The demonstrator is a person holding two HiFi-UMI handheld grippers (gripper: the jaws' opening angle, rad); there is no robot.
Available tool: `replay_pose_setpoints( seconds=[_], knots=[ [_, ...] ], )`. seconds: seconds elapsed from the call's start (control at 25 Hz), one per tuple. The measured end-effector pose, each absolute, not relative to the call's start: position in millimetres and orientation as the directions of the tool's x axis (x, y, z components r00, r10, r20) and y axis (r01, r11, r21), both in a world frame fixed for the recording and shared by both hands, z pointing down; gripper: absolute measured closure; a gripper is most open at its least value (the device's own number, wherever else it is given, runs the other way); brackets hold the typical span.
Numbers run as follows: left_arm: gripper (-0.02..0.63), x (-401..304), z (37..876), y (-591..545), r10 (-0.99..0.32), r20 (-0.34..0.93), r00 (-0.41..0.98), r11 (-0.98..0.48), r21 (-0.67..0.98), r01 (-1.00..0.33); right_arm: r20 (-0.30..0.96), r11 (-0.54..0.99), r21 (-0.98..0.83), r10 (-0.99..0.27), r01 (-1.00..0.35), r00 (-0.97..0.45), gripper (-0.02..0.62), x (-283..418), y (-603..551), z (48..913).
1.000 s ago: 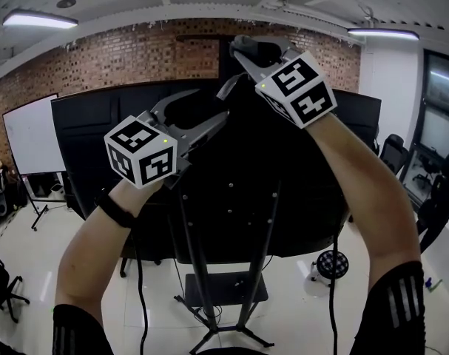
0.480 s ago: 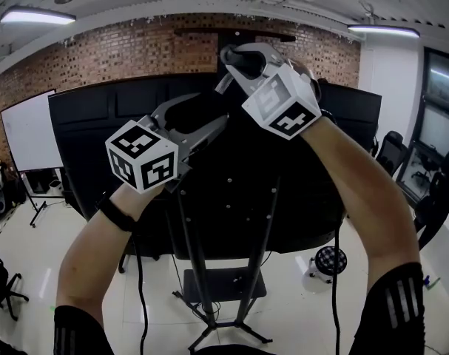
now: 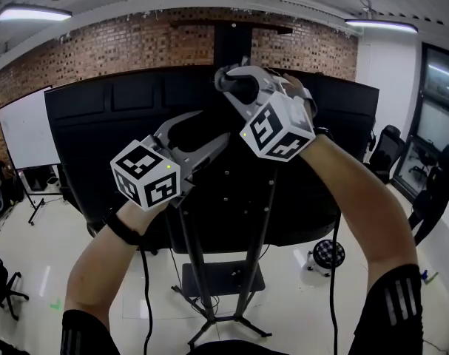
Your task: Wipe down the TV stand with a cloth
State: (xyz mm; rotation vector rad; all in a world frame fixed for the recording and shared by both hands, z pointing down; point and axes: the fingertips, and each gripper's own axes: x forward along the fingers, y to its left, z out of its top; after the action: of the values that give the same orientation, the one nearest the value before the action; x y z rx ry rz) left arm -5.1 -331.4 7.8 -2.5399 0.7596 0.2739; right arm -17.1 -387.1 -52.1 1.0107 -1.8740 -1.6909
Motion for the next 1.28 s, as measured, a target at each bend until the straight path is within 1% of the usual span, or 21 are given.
replay_pose_setpoints(
  seconds=[0.28,0.48,0.6,0.76,1.0,1.28],
  knots=[
    [0.334,-4,40,-326,-0.478,-0.299,0.826,-0.732,-0.384,-0.562,-0.12,-0.003,0.983,-0.775,-0.185,-0.621,0.54,-10,-392,-14],
    [0.334,0,53,-305,-0.472,-0.277,0.837,-0.725,-0.418,-0.547,-0.071,-0.014,0.995,-0.806,-0.1,-0.588,0.54,-10,-391,17],
    [0.334,-2,59,-298,-0.49,-0.263,0.831,-0.717,-0.421,-0.556,-0.047,-0.017,0.998,-0.823,-0.058,-0.566,0.54,-10,-392,34],
    [0.334,-8,77,-301,-0.519,-0.254,0.816,-0.712,-0.4,-0.577,-0.005,-0.011,1.0,-0.841,0.007,-0.541,0.541,-9,-395,64],
    [0.334,-15,107,-300,-0.55,-0.255,0.796,-0.712,-0.355,-0.606,0.017,-0.065,0.986,-0.879,0.154,-0.476,0.541,-11,-396,101],
    [0.334,-23,150,-304,-0.576,-0.253,0.777,-0.723,-0.286,-0.629,0.07,-0.042,0.97,-0.895,0.239,-0.441,0.541,-13,-396,149]
  ],
)
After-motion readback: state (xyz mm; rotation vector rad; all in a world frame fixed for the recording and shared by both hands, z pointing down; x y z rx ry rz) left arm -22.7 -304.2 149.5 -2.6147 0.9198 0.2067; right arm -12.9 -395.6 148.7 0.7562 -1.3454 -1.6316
